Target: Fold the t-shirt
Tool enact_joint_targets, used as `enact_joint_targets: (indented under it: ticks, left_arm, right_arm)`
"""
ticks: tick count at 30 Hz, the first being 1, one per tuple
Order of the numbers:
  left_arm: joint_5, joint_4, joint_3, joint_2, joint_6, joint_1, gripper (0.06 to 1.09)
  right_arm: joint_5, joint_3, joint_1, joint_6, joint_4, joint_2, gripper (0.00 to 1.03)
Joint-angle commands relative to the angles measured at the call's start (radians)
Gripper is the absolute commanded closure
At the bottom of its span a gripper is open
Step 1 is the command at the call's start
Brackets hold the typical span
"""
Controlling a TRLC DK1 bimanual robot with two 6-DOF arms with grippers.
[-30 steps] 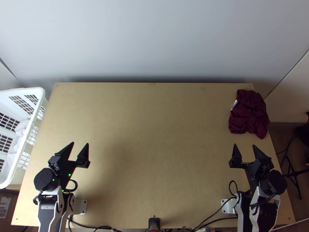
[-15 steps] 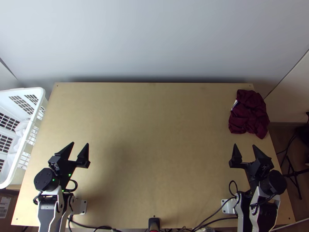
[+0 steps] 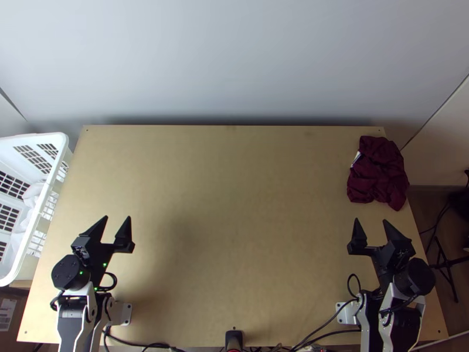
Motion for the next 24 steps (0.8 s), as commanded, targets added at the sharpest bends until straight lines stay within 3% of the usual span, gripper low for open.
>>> enact_joint_targets:
  ticks: [1,6,16,18,24]
  left_arm:
    - [-0.035,0.000,0.002,-0.001,0.059,-0.008,0.10]
    - [-0.017,0.002,0.000,-0.001,0.198,-0.020,0.10]
    - [-0.035,-0.005,0.003,-0.001,0.264,-0.005,0.10]
    - [-0.026,0.008,0.003,-0.001,0.319,-0.016,0.10]
    - [-0.031,0.032,0.002,-0.001,0.243,-0.005,0.10]
  right_arm:
    - [0.000,0.000,0.002,0.000,0.000,0.000,0.04]
    - [0.000,0.000,0.014,0.000,0.000,0.000,0.04]
    - [0.000,0.010,-0.017,-0.103,-0.060,-0.001,0.04]
    - [0.000,0.014,-0.005,-0.122,-0.089,0.000,0.04]
    - [0.000,0.017,0.071,-0.129,-0.096,0.000,0.04]
